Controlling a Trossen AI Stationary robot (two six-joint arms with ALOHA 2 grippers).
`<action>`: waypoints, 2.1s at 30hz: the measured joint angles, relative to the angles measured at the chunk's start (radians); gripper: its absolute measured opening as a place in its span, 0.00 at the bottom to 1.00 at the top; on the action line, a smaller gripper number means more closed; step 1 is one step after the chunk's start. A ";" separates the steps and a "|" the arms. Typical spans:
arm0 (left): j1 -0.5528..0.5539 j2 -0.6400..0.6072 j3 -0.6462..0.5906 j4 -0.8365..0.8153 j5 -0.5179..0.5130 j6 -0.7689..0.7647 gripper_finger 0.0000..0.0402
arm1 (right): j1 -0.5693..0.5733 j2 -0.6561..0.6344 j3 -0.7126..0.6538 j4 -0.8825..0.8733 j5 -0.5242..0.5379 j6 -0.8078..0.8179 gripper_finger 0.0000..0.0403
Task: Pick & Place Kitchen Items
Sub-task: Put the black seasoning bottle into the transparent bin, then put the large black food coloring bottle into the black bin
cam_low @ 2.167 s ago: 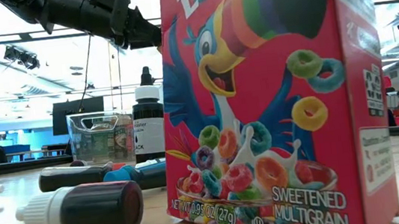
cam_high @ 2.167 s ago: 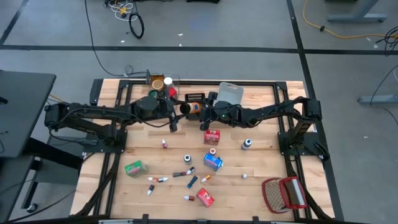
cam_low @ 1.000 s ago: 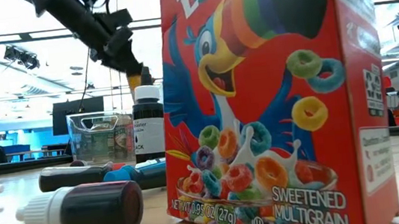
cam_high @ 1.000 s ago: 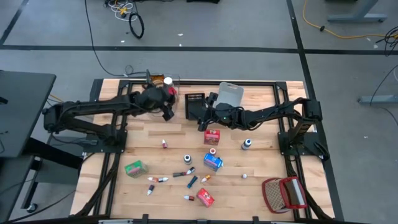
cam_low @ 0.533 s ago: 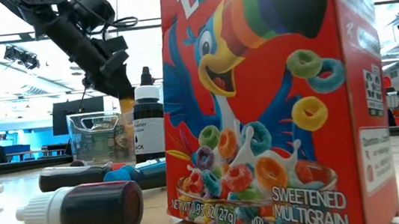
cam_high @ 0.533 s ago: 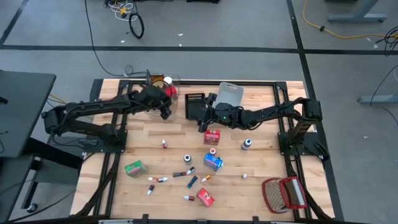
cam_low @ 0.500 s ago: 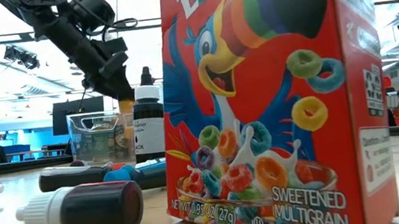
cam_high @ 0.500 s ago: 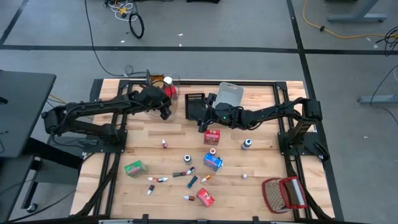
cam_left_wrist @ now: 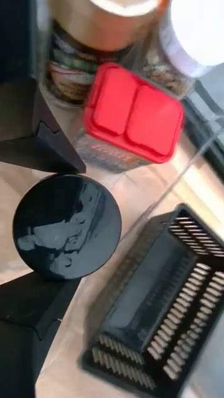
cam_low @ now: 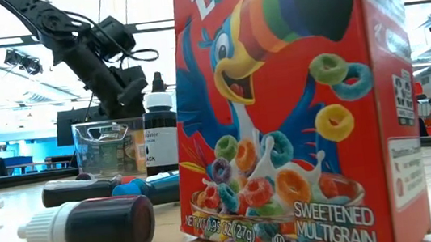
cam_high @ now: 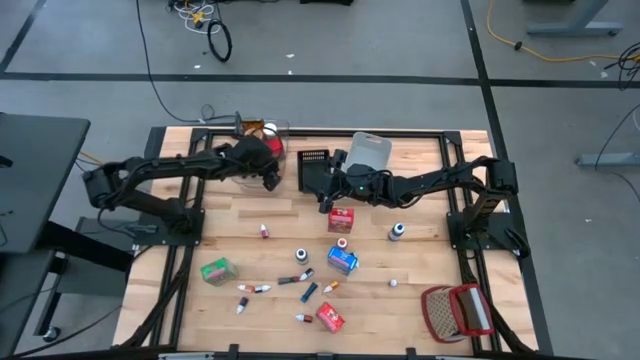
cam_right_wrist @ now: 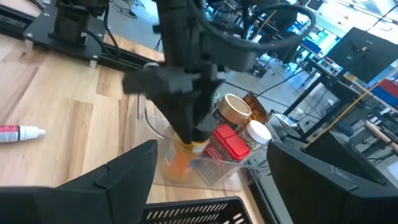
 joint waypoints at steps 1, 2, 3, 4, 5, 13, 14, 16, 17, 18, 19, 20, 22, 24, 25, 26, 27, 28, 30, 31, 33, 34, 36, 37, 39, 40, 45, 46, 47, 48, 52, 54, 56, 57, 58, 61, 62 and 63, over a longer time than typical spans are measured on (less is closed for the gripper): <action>0.007 0.012 0.001 0.010 0.000 -0.002 0.59 | 0.000 0.000 0.000 0.000 0.000 0.000 0.78; 0.013 0.021 0.001 0.015 -0.002 -0.001 0.59 | 0.000 0.000 0.000 0.000 -0.001 0.000 0.78; 0.018 0.029 0.001 0.022 -0.007 -0.001 0.59 | 0.000 0.000 0.000 0.000 0.000 0.000 0.78; 0.020 0.031 0.002 0.025 -0.014 -0.001 0.60 | 0.000 0.000 0.000 0.000 0.000 0.000 0.78; 0.024 0.031 0.002 0.023 -0.019 -0.002 0.60 | 0.000 0.000 0.000 0.000 0.000 0.000 0.78; 0.031 0.001 0.018 -0.009 -0.073 0.123 0.64 | 0.000 0.000 0.000 -0.001 0.000 0.000 0.78; 0.032 -0.001 0.019 -0.007 -0.088 0.129 0.65 | 0.000 0.000 0.000 -0.001 0.000 0.000 0.78; 0.038 -0.001 0.020 -0.015 -0.111 0.131 0.67 | 0.000 0.000 0.000 -0.001 0.000 0.000 0.78; 0.041 -0.001 0.020 -0.023 -0.112 0.138 0.68 | 0.000 0.000 0.000 -0.001 0.000 0.000 0.78; 0.044 -0.001 0.020 -0.032 -0.108 0.151 0.69 | 0.000 0.000 0.000 -0.003 -0.004 0.000 0.78; 0.046 -0.001 0.020 -0.043 -0.105 0.160 0.70 | 0.000 0.000 0.000 -0.006 -0.017 0.000 0.78; 0.046 -0.001 0.020 -0.052 -0.107 0.172 0.72 | 0.000 0.000 0.000 -0.010 -0.032 0.000 0.78; 0.046 -0.001 0.020 -0.054 -0.137 0.185 0.74 | 0.000 0.000 0.000 -0.010 -0.060 0.000 0.78; 0.045 -0.001 0.020 -0.053 -0.186 0.217 0.76 | 0.000 0.000 0.000 -0.009 -0.073 0.000 0.78; 0.045 -0.001 0.020 -0.053 -0.220 0.232 0.77 | 0.000 0.000 0.000 -0.010 -0.073 0.000 0.78; 0.046 -0.001 0.020 -0.053 -0.257 0.241 0.77 | 0.000 0.000 0.000 -0.010 -0.073 0.000 0.78; 0.046 -0.001 0.020 -0.052 -0.289 0.250 0.78 | 0.000 0.000 0.000 -0.009 -0.076 0.000 0.78; 0.046 -0.001 0.020 -0.052 -0.320 0.252 0.78 | 0.000 0.000 0.000 -0.009 -0.078 0.000 0.78; 0.046 -0.001 0.020 -0.052 -0.350 0.252 0.78 | 0.000 0.000 0.000 -0.009 -0.078 0.000 0.78; 0.046 -0.001 0.020 -0.051 -0.353 0.252 0.78 | 0.000 0.000 0.000 -0.009 -0.078 0.000 0.78; 0.041 -0.001 0.020 -0.051 -0.354 0.252 0.78 | 0.000 0.000 0.000 -0.009 -0.078 0.000 0.78; 0.036 -0.001 0.020 -0.051 -0.355 0.252 0.78 | 0.000 0.000 0.000 -0.009 -0.078 0.000 0.78; 0.024 -0.002 0.020 -0.051 -0.356 0.260 0.78 | 0.000 0.000 0.000 -0.009 -0.077 0.000 0.78; 0.018 -0.006 0.020 -0.051 -0.356 0.264 0.78 | 0.000 0.000 0.000 -0.009 -0.078 0.000 0.78; 0.002 -0.022 0.021 -0.043 -0.362 0.277 0.78 | 0.000 0.000 0.000 -0.009 -0.079 0.000 0.78; -0.007 -0.030 0.021 -0.039 -0.367 0.284 0.78 | 0.000 0.000 0.000 -0.009 -0.084 0.000 0.78; -0.061 -0.108 0.035 -0.052 -0.393 0.292 0.78 | 0.000 0.000 0.000 -0.008 -0.177 0.006 0.78; -0.076 -0.129 0.043 -0.058 -0.393 0.284 0.78 | 0.000 0.000 0.000 -0.008 -0.195 0.007 0.78; -0.091 -0.150 0.049 -0.060 -0.390 0.283 0.78 | 0.000 0.000 0.000 -0.008 -0.212 0.009 0.78; -0.106 -0.171 0.056 -0.059 -0.378 0.281 0.78 | 0.000 0.000 0.000 -0.008 -0.229 0.015 0.78; -0.173 -0.246 0.072 -0.057 -0.267 0.280 0.78 | 0.000 0.000 0.000 -0.007 -0.271 0.043 0.78; -0.204 -0.271 0.075 -0.052 -0.188 0.280 0.78 | 0.000 0.000 0.000 -0.007 -0.288 0.063 0.78; -0.230 -0.290 0.075 -0.053 -0.110 0.280 0.78 | 0.000 0.000 0.000 -0.007 -0.293 0.091 0.78; -0.242 -0.295 0.075 -0.049 -0.072 0.278 0.78 | 0.001 0.000 0.000 -0.006 -0.294 0.105 0.78; -0.255 -0.296 0.075 -0.039 -0.037 0.272 0.78 | 0.003 0.000 0.000 -0.005 -0.294 0.117 0.78; -0.288 -0.292 0.075 -0.024 0.065 0.249 0.78 | 0.012 0.000 0.000 0.001 -0.293 0.134 0.78; -0.300 -0.288 0.075 -0.014 0.098 0.248 0.78 | 0.017 -0.003 0.000 -0.001 -0.293 0.134 0.78; -0.312 -0.282 0.075 -0.015 0.127 0.251 0.78 | 0.023 -0.006 0.000 -0.003 -0.293 0.133 0.78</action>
